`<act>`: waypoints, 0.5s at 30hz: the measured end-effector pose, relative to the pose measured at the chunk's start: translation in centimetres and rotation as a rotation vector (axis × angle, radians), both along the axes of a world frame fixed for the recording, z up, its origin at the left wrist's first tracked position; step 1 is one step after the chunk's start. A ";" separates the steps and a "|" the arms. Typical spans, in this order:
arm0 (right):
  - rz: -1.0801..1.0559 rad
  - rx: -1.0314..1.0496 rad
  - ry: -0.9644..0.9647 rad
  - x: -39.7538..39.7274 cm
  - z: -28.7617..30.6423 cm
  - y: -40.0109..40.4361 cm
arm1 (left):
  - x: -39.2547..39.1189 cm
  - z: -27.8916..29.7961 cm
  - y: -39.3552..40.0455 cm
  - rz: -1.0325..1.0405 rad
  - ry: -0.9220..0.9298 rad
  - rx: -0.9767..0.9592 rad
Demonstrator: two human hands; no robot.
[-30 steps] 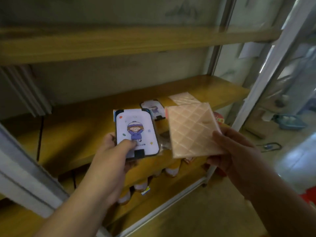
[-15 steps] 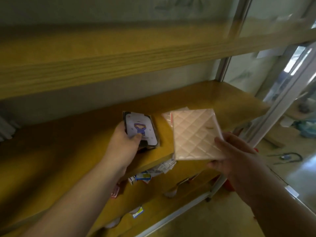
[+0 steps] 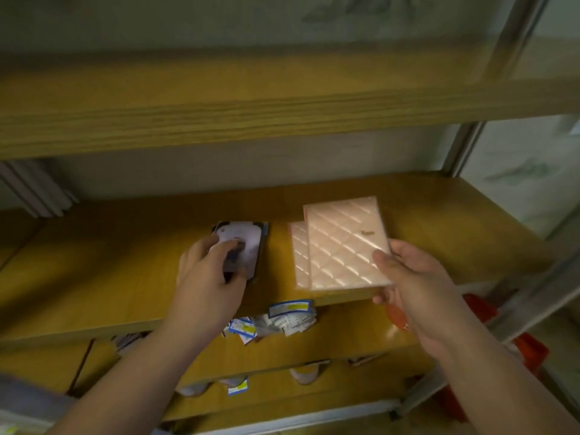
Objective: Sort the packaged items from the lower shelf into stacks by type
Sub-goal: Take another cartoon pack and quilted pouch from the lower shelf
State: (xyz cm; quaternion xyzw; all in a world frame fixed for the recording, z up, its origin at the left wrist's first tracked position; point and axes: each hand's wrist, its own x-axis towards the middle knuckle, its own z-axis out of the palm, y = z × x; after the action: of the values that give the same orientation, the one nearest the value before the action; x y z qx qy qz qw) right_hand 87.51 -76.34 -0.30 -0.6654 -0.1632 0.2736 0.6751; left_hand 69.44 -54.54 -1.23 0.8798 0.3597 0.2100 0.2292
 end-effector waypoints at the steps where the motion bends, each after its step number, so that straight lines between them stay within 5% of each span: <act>1: 0.015 -0.015 -0.013 0.7 0.0 0.1 | -0.1 0.1 -0.8 0.008 -0.020 -0.005; 7: 0.116 -0.136 -0.147 3.1 -0.5 2.1 | -0.7 0.9 -4.1 0.068 -0.118 -0.046; 15: 0.109 -0.545 -0.654 4.2 -1.1 2.5 | -1.6 2.0 -6.6 0.110 -0.106 0.003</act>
State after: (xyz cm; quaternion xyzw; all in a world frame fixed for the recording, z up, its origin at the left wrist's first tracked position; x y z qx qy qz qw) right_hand 91.70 -73.81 -1.36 -0.8615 -0.3254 0.1166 0.3720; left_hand 67.87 -61.14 0.72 0.8468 0.3944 0.2689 0.2346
